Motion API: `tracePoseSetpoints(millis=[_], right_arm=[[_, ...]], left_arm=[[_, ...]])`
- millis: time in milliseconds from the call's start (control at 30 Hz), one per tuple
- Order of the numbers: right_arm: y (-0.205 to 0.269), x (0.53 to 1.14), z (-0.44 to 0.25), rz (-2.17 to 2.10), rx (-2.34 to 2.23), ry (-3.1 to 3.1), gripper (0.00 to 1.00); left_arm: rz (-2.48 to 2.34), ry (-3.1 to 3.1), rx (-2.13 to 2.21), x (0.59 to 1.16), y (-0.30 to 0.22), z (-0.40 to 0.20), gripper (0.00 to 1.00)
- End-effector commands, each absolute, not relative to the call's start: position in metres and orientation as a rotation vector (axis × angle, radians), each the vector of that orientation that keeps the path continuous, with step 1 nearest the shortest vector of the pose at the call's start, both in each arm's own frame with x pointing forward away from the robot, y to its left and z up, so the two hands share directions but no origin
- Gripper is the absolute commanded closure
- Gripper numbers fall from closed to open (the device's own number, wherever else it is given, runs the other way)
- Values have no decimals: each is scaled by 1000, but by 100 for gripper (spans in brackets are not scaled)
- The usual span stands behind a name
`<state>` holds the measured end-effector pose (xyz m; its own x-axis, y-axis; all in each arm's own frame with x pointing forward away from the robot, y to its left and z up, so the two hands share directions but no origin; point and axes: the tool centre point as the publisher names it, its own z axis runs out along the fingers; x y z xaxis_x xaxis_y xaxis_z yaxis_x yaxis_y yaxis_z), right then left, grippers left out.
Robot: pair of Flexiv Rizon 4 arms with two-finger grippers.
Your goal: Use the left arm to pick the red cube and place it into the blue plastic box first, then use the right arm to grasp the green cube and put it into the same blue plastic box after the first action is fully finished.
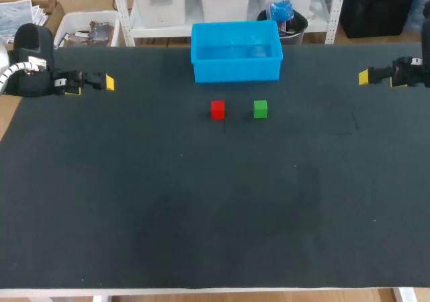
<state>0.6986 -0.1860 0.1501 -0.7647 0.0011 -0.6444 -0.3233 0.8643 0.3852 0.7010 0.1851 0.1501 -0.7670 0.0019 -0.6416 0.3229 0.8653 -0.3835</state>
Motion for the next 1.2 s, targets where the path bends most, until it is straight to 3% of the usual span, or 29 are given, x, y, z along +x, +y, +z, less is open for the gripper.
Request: tracePoseSetpoints(millis=[33, 233, 767, 1200], right_arm=[[-185, 699, 150, 637, -232, 2372, 0], [-185, 699, 150, 637, -232, 2372, 0], [-185, 699, 150, 637, -232, 2372, 0], [-185, 699, 150, 637, -232, 2372, 0]], left_arm=[[-637, 2376, 233, 701, 185, 150, 0], [-637, 2376, 233, 701, 185, 150, 0], [-347, 2546, 167, 734, 109, 144, 0], [-347, 2546, 167, 734, 109, 144, 0]])
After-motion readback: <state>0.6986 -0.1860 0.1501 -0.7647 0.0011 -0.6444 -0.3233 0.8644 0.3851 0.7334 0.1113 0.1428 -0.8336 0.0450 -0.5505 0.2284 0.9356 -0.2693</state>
